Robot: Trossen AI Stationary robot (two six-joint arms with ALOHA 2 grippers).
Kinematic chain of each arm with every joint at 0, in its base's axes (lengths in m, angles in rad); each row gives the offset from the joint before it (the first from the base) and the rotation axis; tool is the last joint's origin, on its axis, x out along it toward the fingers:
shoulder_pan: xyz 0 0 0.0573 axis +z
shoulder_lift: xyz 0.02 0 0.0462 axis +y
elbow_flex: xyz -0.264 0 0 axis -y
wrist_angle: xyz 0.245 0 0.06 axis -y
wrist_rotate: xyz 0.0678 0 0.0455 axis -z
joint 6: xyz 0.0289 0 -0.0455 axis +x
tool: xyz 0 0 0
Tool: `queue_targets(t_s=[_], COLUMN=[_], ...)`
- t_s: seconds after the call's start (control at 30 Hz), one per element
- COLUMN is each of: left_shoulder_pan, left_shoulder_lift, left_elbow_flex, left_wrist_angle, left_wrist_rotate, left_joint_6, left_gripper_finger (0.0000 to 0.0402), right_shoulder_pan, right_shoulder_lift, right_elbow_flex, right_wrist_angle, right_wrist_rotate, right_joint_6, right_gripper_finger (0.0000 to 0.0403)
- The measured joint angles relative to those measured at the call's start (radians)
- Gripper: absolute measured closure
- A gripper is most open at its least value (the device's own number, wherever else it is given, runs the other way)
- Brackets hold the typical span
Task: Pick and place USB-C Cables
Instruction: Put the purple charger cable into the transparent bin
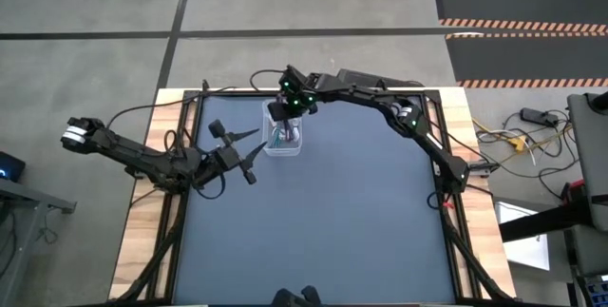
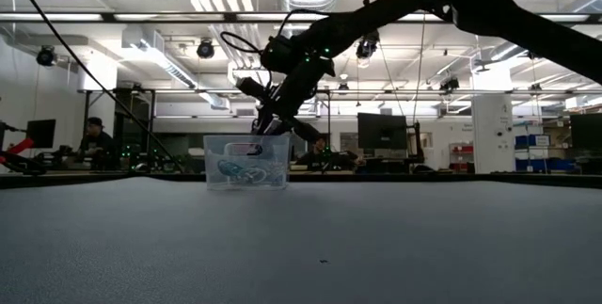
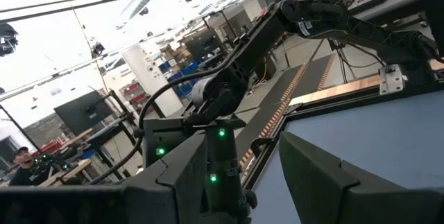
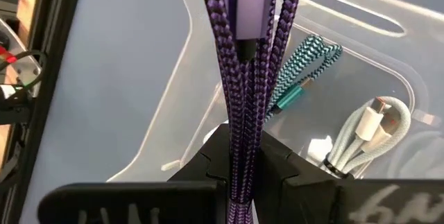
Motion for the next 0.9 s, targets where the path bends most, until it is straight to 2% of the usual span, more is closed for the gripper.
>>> queue_targets(t_s=[0.5, 0.9], left_shoulder_pan=[0.0, 0.0], left_shoulder_lift=[0.0, 0.0], left_elbow_flex=[0.0, 0.0], left_wrist_angle=[0.0, 0.0], left_wrist_rotate=[0.0, 0.0], left_joint_6=[0.0, 0.0], left_gripper_finger=[0.0237, 0.0237], right_shoulder_pan=[0.0, 0.0], right_shoulder_lift=[0.0, 0.0], right_elbow_flex=[-0.043, -0.045], right_wrist_angle=[0.0, 0.003], right_wrist_rotate=[0.002, -0.001], right_joint_6=[-0.008, -0.008], right_gripper_finger=[0.0379, 0.0313])
